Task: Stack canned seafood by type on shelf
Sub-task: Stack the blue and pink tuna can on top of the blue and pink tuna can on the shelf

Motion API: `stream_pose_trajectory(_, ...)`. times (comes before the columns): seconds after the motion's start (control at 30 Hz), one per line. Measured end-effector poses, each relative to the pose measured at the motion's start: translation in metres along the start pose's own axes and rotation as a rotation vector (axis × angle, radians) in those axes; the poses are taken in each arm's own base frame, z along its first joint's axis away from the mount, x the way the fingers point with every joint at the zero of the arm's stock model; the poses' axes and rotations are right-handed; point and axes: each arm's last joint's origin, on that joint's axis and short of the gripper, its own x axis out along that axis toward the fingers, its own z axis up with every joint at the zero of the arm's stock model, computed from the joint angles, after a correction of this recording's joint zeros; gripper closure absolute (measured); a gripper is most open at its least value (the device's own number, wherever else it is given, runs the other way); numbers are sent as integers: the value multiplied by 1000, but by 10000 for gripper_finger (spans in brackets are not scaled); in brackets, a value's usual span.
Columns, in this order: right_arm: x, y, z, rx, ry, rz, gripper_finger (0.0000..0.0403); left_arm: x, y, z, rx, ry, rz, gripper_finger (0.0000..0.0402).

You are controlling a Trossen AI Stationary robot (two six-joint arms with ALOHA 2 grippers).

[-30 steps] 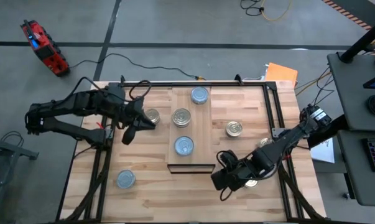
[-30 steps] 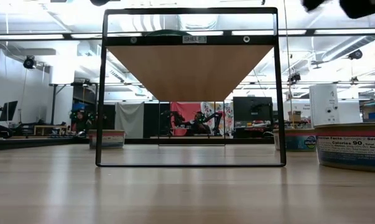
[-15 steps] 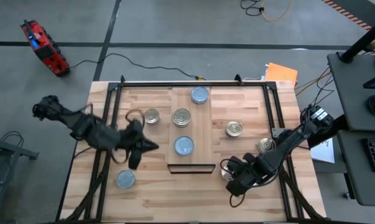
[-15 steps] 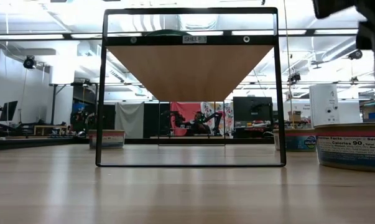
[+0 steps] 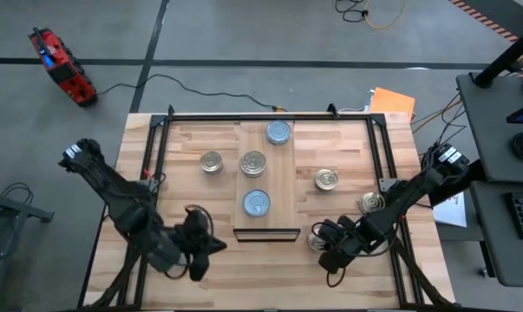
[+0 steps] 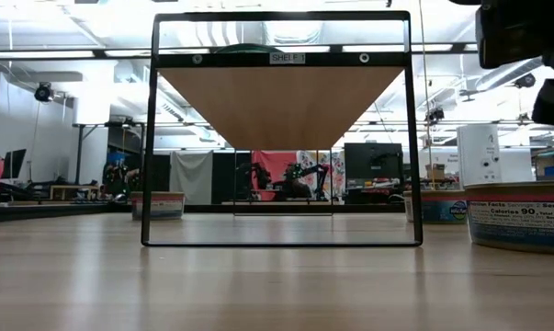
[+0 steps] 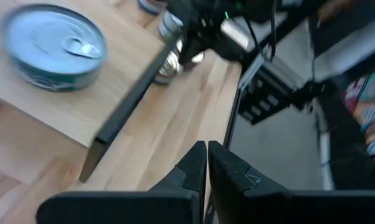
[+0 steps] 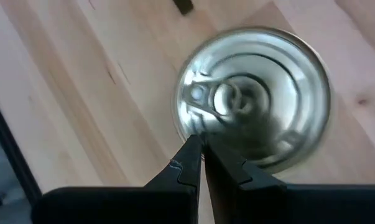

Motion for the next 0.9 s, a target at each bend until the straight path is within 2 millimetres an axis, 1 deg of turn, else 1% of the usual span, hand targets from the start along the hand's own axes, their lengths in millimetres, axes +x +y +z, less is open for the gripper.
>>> stream_pose_trajectory(0.13,4,3,1,56,-45,56,391,16,-10,-12,113,33,22,400)
stream_pose_trajectory(0.2,6,8,2,88,-67,106,391,24,-14,-16,145,34,37,400)
stream_pose_trajectory(0.3,7,13,2,129,-76,129,391,38,-16,-23,174,8,87,400)
stream_pose_trajectory(0.43,-3,14,5,138,-111,70,391,49,-21,-28,166,-43,107,400)
stream_pose_trajectory(0.53,-6,5,5,130,-128,-58,391,55,-22,-31,154,-70,106,400)
stream_pose_trajectory(0.6,-2,0,3,111,-136,-93,391,57,-22,-33,155,-68,108,400)
stream_pose_trajectory(0.7,6,-4,0,84,-134,-97,391,60,-22,-36,155,-43,97,400)
stream_pose_trajectory(0.8,16,-3,-2,89,-140,-53,391,65,-23,-42,176,52,60,400)
stream_pose_trajectory(0.9,23,2,-2,110,-153,-2,391,72,-22,-51,180,142,41,400)
